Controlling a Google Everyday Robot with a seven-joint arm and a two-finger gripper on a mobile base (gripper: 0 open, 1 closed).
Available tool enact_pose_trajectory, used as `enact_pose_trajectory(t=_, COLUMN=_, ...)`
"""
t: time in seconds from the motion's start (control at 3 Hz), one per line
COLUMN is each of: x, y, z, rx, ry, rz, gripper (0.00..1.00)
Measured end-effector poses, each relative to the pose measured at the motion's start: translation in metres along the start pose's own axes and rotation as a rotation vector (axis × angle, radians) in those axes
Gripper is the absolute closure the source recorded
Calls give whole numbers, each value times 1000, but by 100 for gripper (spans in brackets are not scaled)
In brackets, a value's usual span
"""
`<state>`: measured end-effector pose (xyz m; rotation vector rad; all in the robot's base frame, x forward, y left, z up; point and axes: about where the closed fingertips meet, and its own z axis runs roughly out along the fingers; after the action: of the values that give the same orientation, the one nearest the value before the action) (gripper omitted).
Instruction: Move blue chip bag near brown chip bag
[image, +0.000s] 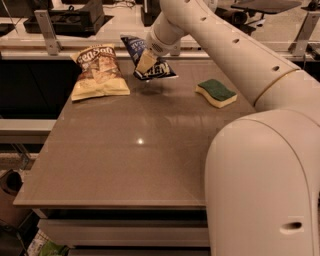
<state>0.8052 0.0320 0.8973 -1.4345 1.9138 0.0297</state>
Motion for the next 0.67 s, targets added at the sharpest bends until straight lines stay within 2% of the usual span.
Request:
enact_pose_trajectory(t=0.33, x=0, y=2, z=3, rx=-5, ry=2, rz=0, gripper=12)
enact_pose_trajectory(t=0.67, x=1, y=4, z=6, rx=-9, ry=3, rz=-1, gripper=0)
